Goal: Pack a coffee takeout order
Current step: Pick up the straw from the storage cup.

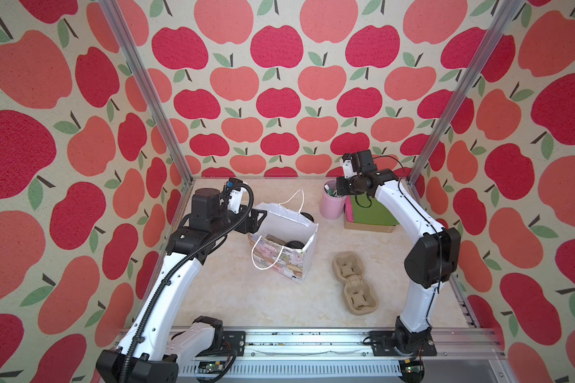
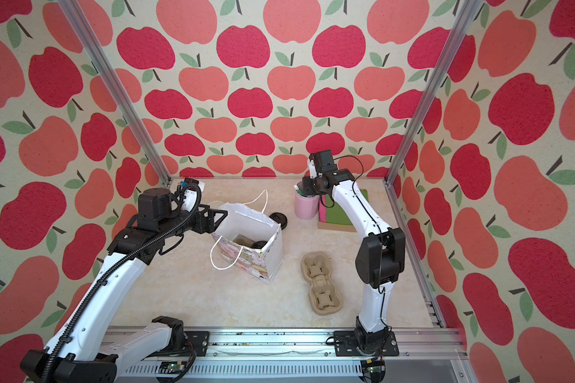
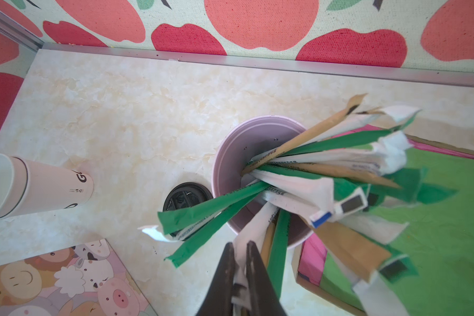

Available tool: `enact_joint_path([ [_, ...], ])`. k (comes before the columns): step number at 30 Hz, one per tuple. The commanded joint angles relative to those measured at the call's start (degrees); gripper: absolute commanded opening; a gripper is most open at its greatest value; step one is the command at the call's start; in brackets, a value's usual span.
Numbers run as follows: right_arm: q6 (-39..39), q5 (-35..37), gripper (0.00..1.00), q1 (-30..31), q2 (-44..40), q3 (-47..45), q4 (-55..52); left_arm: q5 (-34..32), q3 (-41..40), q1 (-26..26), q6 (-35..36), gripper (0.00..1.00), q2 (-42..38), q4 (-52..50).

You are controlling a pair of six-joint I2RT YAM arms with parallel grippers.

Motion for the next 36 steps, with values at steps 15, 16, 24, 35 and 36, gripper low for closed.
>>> enact_joint_path([
  [15,-3.4,-4.0,0.08,-0.77,0.27,5.75,-6.57,0.85,-0.46,-0.46,-0.84,0.86,0.77,0.92],
  [16,-3.59,-4.19,0.08,-0.78,0.09,5.92,-6.58,0.81,-0.5,-0.47,-0.92,0.86,0.77,1.12],
  [24,-5.5,-2.76,0.0,-0.25,-0.61,6.35,-7.7,1.01,-0.56,-0.65,-1.02,0.86,0.77,1.52],
  [35,-8.82,2.23,0.0,0.9,-6.96,4.98,-5.64,0.9,0.1,-0.92,-0.93,0.86,2.54,1.79],
  [36,-8.99,2.44,0.0,0.95,-7.58,4.75,-5.51,0.9,0.07,-0.91,-0.93,0.86,2.54,1.74],
])
